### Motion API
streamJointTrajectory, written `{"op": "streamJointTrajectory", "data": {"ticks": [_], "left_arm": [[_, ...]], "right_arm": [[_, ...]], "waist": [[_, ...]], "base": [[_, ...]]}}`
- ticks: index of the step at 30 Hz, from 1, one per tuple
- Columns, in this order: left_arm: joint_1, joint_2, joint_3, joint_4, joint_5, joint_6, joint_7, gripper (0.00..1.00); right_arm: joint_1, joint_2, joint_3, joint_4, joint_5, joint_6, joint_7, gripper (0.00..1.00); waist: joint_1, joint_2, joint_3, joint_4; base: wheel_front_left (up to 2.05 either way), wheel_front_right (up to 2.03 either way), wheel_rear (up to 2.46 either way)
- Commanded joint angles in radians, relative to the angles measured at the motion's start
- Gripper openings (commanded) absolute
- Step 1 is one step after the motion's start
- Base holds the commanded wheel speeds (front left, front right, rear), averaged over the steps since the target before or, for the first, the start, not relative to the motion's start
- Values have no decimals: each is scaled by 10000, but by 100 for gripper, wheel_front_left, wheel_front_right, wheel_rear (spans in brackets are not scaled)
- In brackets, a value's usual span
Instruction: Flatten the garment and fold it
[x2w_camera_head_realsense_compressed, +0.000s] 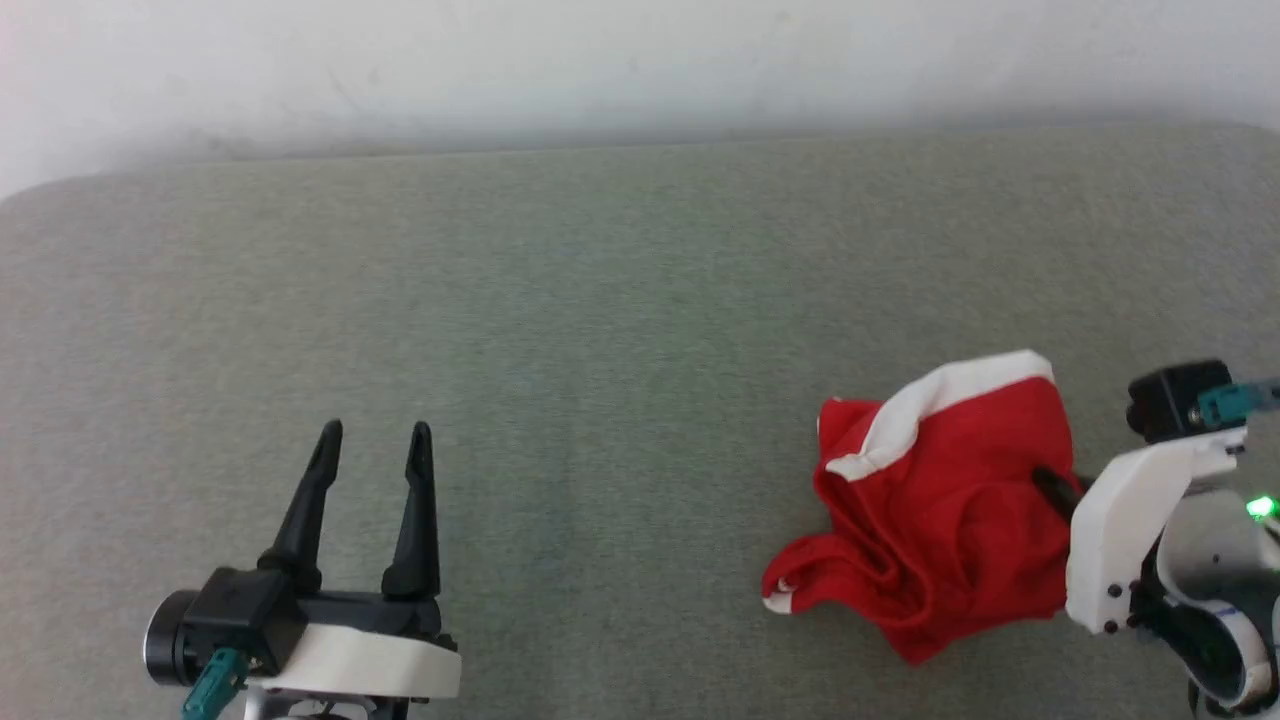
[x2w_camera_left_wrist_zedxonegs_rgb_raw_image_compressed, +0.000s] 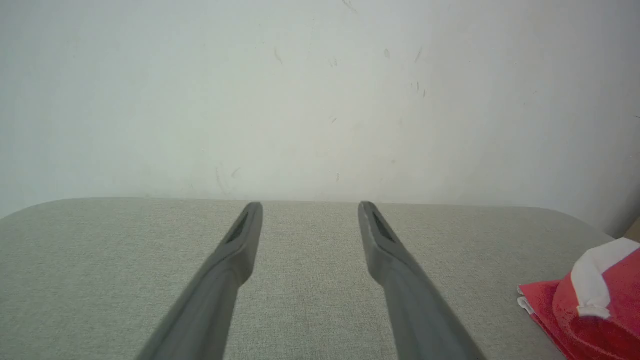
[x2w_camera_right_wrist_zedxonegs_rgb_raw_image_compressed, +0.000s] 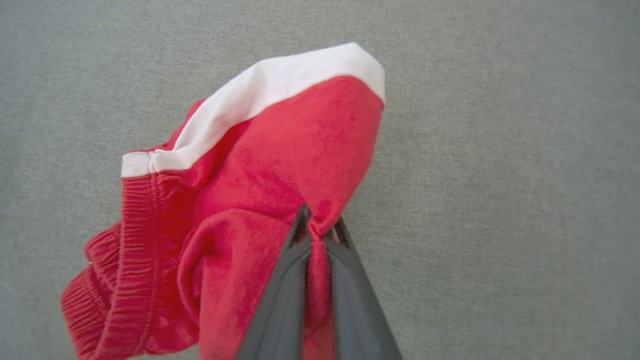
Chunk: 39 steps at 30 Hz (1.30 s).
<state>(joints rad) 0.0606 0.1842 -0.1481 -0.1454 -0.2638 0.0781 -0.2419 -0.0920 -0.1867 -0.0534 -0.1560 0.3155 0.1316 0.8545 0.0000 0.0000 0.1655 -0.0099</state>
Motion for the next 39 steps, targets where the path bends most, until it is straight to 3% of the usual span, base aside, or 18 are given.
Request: {"op": "streamJointTrajectory", "data": {"ticks": [1,16,31,39], "left_arm": [[-243,91,-8,-110,51,-63,46,100],[-870,672,187,-924,275,-16,392,100],[-1594,1462,424,-2700,794,54,1151,100],[-1875,1734,417,-3203,937,-4,1417,100]], "right_arm": [[-418,-200,102,-81,-67,-9,98,0],[-2665,-2362,1294,725,-401,-9,-45,0],[-4237,-4323,1571,1805,-655,-9,-1150,0],[-4909,-4493,1246,2566,-1143,-9,-1644,0]], "waist": [[0,0,452,-778],[0,0,1640,-2456],[0,0,3328,-2913],[0,0,3939,-3062]], "base": [[0,0,0],[0,0,0],[0,0,0],[0,0,0]]}}
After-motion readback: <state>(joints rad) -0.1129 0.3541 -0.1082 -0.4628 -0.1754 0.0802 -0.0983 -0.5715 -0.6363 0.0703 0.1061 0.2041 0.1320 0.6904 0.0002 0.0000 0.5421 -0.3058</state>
